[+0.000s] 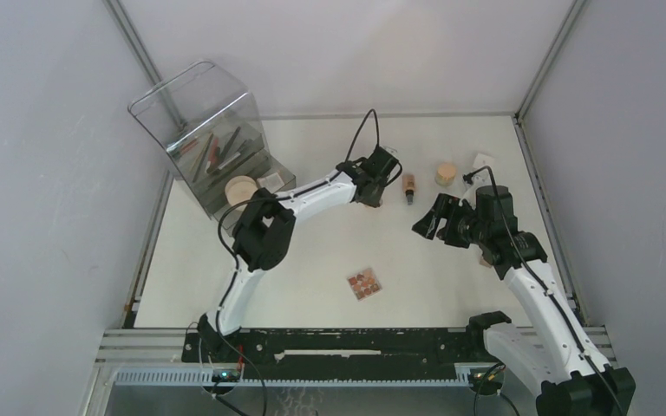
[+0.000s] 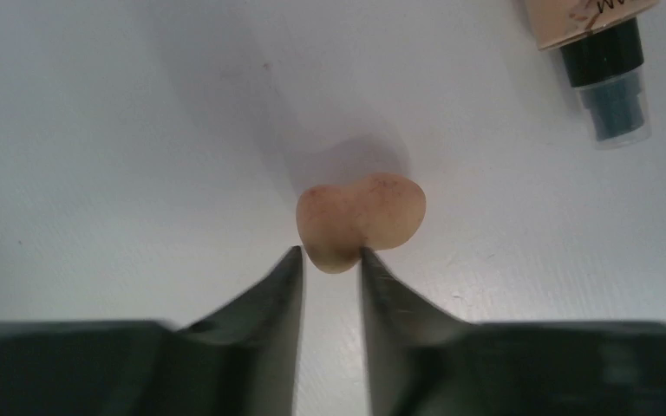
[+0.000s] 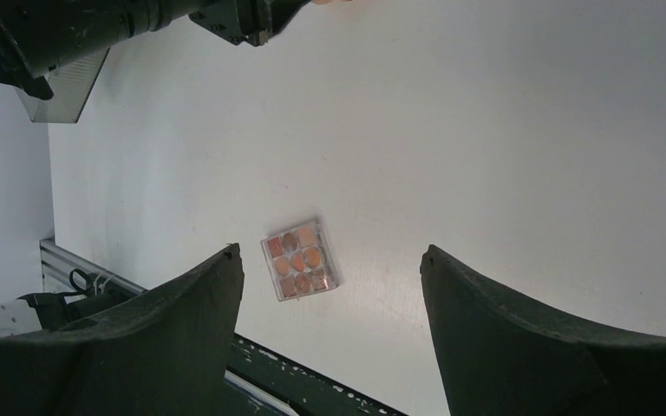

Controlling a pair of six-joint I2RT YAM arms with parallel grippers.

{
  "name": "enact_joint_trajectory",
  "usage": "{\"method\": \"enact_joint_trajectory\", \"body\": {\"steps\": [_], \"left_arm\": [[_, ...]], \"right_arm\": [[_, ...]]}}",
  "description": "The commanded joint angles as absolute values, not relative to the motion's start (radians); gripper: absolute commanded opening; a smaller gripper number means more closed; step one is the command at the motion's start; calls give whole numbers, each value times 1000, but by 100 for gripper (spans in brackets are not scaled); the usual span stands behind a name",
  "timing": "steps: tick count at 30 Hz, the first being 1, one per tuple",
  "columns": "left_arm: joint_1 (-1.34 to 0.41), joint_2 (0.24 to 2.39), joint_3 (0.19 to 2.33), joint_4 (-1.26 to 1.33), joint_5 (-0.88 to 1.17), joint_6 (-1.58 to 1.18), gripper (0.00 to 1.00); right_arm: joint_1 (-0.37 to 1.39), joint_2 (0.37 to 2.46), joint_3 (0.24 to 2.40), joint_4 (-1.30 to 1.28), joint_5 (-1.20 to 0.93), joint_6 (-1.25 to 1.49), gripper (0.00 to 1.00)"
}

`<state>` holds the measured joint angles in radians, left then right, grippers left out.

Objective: Organize the makeup
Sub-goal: Pick up the makeup tool from the center of the board.

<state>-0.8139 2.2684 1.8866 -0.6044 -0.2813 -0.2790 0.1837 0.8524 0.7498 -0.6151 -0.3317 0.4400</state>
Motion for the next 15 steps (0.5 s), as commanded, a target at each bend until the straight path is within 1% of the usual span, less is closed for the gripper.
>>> {"method": "enact_joint_trajectory", "body": {"steps": [1,3,7,15], "left_arm": [[-789,2250,1903,-526,-218,-270,19],[-781,2229,1896,-526,-211,-273,2],[-772,2114,1839,-530,-244,-271,0],[-723,1823,1644,-520,-311,-279,0]], "right_arm": [[178,846,754,-597,-351,433,82],[178,841,753,-602,-345,431,82],[178,842,753,-607,-339,429,82],[178,863,747,-575,-367,437,82]]}}
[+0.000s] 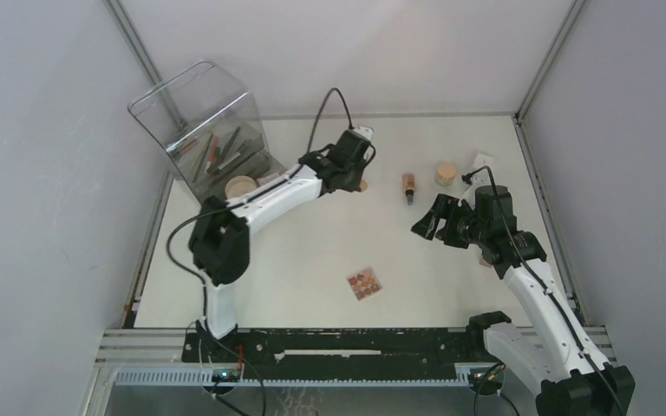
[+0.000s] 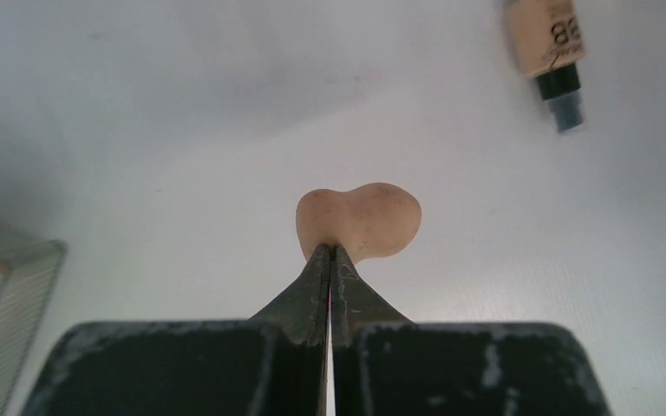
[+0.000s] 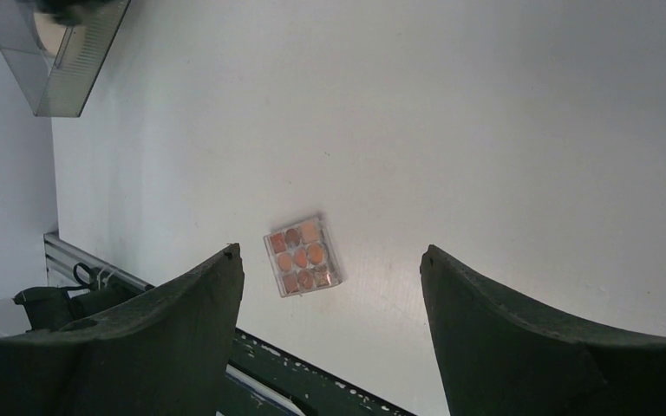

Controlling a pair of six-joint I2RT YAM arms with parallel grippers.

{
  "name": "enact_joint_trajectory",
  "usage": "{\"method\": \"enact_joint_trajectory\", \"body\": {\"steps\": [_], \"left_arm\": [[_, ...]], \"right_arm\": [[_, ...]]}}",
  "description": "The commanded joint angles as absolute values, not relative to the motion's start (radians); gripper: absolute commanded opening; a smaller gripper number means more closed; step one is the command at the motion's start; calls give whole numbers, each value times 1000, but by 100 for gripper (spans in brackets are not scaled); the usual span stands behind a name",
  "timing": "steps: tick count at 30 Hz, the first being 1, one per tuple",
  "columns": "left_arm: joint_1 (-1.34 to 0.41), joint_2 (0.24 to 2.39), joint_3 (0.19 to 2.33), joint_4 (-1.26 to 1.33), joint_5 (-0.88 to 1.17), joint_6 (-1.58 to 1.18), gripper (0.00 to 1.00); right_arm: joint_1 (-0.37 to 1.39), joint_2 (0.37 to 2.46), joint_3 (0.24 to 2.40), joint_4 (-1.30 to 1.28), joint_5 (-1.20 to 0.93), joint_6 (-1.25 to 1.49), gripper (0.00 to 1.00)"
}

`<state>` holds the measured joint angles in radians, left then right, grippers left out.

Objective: Organize the makeup
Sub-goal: Pick up the makeup tool from the center of the board, then place the makeup tool in the drawer.

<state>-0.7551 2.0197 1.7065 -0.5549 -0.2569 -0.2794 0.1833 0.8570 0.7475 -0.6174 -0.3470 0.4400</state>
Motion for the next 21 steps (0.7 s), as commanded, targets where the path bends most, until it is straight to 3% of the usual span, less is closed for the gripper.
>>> {"method": "enact_joint_trajectory", "body": {"steps": [1,12,21], "left_arm": [[-714,1789,1614,-526,-336,-285,0],[-444,1404,1219,-593,-575,-509,0],[-292,1323,1099,-703,-734,-651,0]], "right_arm": [[178,864,748,-576,-367,437,82],[177,881,730,-551,-381,438,82],[177,890,729,-543,-383,433,82]]}}
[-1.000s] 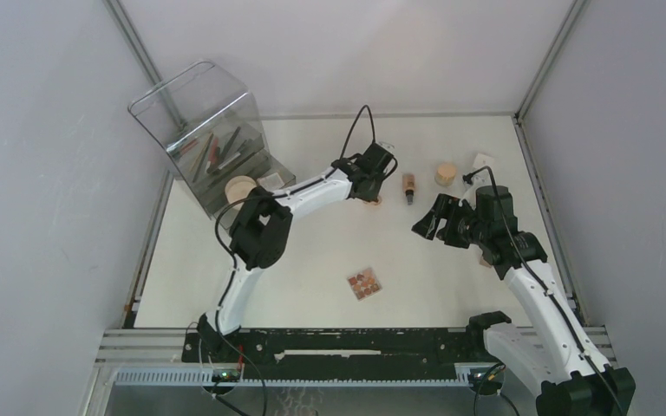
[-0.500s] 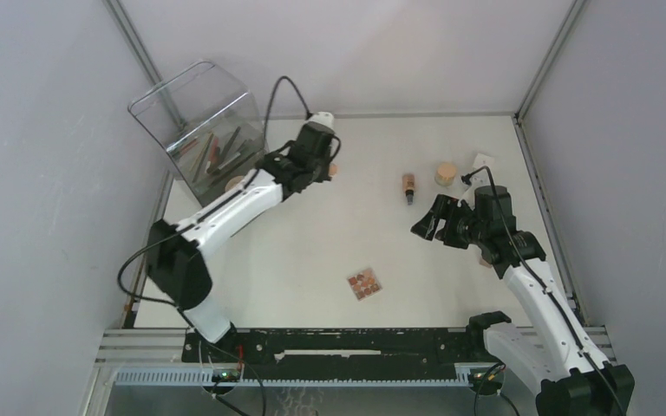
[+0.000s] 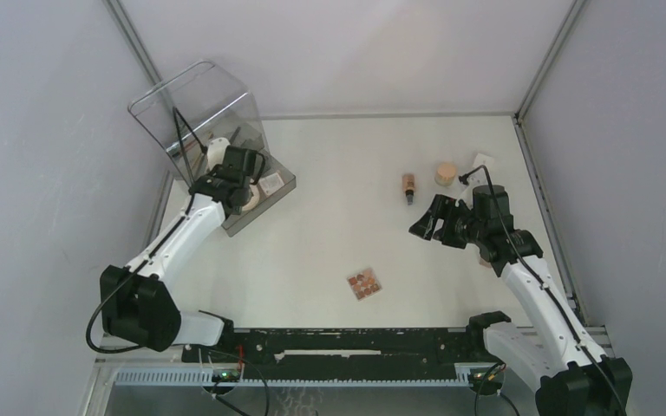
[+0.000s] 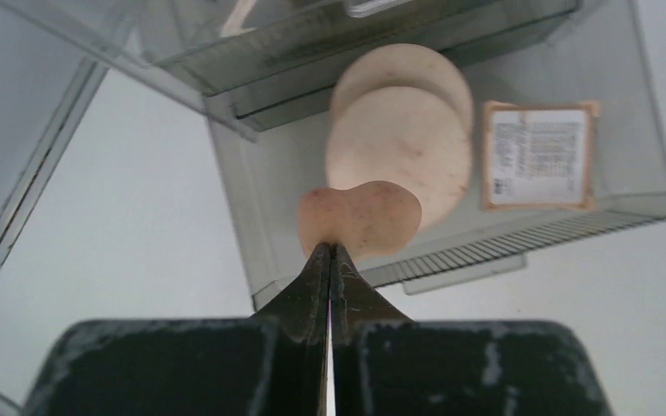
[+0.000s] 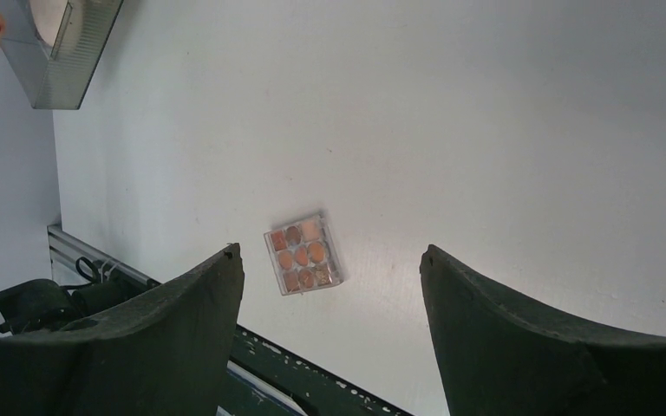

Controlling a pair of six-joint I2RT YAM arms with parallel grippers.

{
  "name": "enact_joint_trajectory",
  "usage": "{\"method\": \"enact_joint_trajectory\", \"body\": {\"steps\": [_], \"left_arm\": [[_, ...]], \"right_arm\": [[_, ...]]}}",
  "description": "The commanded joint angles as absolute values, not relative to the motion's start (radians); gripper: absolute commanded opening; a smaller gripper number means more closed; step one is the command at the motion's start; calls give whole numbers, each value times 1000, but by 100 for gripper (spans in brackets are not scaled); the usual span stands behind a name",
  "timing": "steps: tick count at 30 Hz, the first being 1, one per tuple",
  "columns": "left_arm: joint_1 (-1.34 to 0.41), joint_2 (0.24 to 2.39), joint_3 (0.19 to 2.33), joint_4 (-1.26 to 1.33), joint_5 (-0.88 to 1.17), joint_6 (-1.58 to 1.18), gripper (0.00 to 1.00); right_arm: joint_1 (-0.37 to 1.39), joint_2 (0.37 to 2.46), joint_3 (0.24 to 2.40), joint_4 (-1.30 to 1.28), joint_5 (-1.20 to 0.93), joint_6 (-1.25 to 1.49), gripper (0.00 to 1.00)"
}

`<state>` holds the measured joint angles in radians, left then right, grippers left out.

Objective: Organize the makeup
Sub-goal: Place the makeup tool in the drawer.

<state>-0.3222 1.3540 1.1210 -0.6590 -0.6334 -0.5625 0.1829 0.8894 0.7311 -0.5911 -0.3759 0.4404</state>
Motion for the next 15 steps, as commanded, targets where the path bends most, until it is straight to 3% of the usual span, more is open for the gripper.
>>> {"method": "enact_joint_trajectory", "body": {"steps": [1,5,7,8,9,15], "left_arm": [[-286,1325,1094,-709,-740,-654,0],[-275,1337,1078,-706,-738,-664,4],[-275,1350,1087,-713,-732,-662,29],[-275,1355,1093,-722,-727,-662,51],[-276,1356,1102,-728,-718,-660,60],[-306,1293,1155,-677,-562,-565,64]], "right_arm": [[176,890,727,-544,-383,433,82],[177,891,726,-539,-383,434,82],[176,893,726,-539,-385,437,82],[176,893,726,-539,-382,437,82],[177,891,727,-539,-382,437,82],[175,875,750,-557,-326,428,82]]}}
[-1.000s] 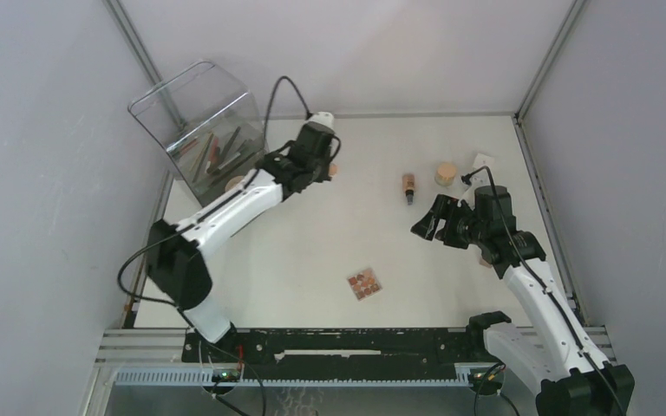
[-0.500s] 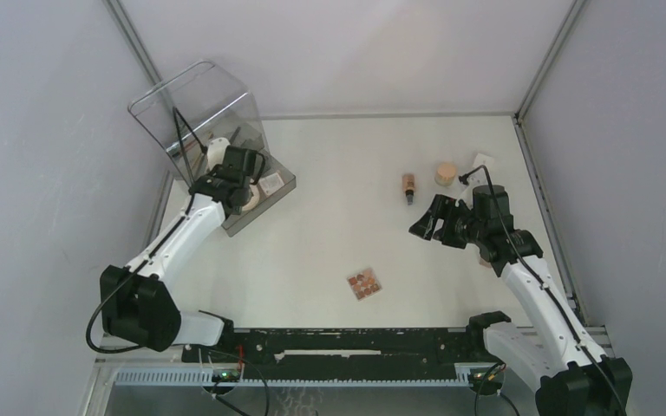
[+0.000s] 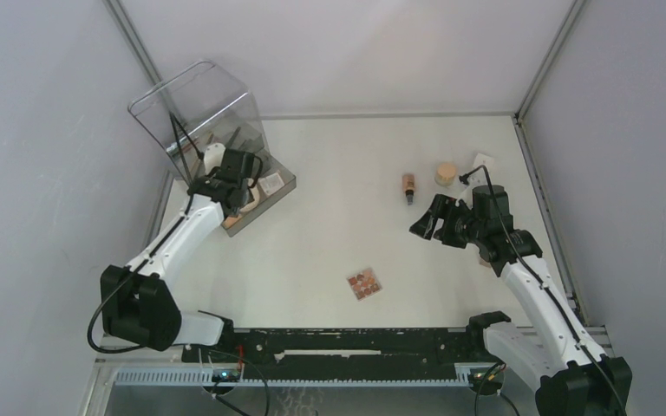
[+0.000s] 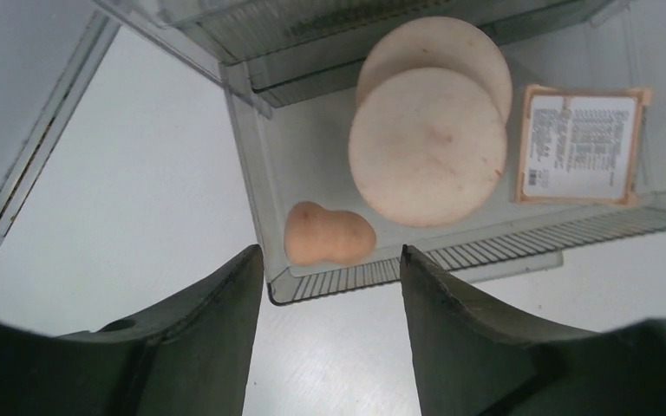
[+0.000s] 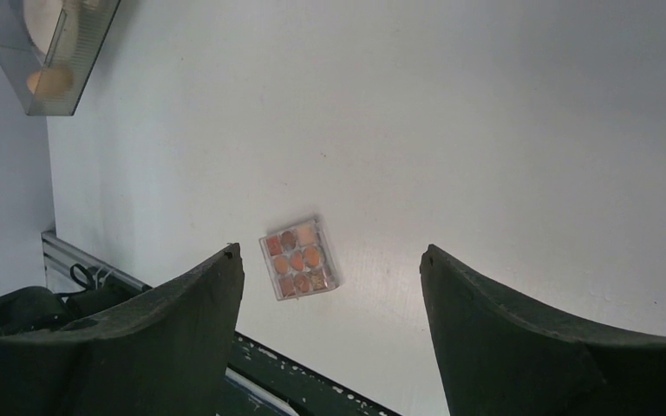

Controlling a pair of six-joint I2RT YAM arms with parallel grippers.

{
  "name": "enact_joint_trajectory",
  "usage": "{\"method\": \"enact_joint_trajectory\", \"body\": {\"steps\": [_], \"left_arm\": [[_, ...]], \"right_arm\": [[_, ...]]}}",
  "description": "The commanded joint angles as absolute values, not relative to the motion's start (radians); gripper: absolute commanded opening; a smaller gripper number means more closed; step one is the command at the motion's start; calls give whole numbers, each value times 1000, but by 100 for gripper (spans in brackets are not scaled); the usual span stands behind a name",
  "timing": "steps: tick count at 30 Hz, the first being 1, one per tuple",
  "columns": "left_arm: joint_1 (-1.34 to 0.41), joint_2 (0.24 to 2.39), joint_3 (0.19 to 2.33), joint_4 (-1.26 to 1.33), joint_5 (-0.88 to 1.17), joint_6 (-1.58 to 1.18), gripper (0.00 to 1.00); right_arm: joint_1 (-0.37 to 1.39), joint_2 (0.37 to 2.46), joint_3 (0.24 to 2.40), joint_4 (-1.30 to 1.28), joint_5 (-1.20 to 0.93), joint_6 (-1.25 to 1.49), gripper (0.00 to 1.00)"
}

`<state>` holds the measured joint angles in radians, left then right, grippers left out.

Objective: Organize the makeup
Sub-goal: Place the makeup tool in the drawer, then pick up the makeup from the center of the board.

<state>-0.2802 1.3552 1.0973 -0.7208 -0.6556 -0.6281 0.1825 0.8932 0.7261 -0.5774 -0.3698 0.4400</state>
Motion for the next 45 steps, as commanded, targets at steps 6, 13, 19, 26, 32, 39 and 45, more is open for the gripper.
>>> {"method": "enact_joint_trajectory", "body": {"steps": [6,13,19,26,32,39,45], "left_arm": [[-579,1269,1200,-551,-426,-385,70],[-880,1459,1250,-592,-289,-177,81],[-1059,1587,1246,-554,-221,-148,97],[-1171,1739,1291,-572,-194,-94,100],[-1196,1822,1313,-615,-134,-71,100],[-1195,1891,1320,-606,-104,-73,100],[-1185,1907,1304,-577,-92,-74,94]], "right_arm": [[171,880,776,-601,-176,451,87],[62,858,779,-662,-120,510,95],[-44,775,780,-673,-88,521,100],[-84,738,792,-663,-159,520,100],[-84,747,788,-659,-191,519,100],[-83,747,775,-635,-226,526,99],[-85,744,773,-640,-220,511,99]]}}
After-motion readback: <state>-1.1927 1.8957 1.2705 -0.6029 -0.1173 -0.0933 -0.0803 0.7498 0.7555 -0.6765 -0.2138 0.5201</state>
